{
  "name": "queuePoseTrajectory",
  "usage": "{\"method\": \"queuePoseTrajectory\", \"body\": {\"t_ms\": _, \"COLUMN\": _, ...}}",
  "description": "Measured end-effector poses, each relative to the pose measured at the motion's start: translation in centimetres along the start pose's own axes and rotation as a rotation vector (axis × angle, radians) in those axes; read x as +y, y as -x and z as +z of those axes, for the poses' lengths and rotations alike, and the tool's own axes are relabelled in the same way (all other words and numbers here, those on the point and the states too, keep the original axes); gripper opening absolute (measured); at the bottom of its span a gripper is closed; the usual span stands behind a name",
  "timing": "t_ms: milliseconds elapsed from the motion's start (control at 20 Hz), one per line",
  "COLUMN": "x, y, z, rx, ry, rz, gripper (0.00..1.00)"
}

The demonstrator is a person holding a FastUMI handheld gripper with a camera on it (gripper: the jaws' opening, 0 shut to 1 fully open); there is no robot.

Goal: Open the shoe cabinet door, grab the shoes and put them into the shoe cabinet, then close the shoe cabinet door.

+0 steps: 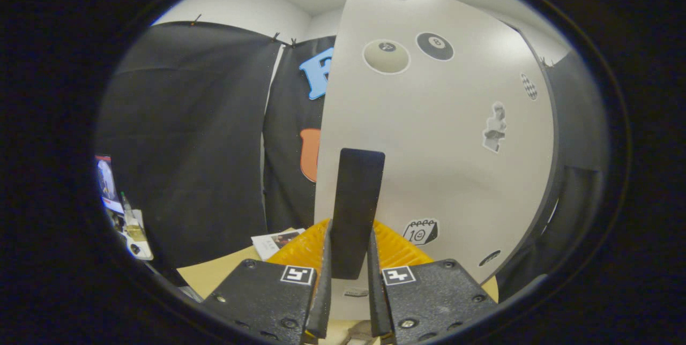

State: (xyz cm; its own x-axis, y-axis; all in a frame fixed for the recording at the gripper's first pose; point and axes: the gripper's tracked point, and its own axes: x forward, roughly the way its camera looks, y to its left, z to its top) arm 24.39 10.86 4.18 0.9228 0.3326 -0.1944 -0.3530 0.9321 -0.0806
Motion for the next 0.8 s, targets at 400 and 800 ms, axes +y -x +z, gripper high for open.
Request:
{"method": "queuePoseTrajectory", "body": {"t_ms": 400, "x": -0.5, "y": 5.1, "z": 0.0, "rx": -0.059, "ry": 0.046, "rz": 0.023, "gripper": 0.33}}
{"method": "queuePoseTrajectory", "body": {"t_ms": 800, "x": -2.0, "y": 8.7, "z": -0.7, "rx": -0.074, "ry": 0.053, "rz": 0.059, "gripper": 0.33}}
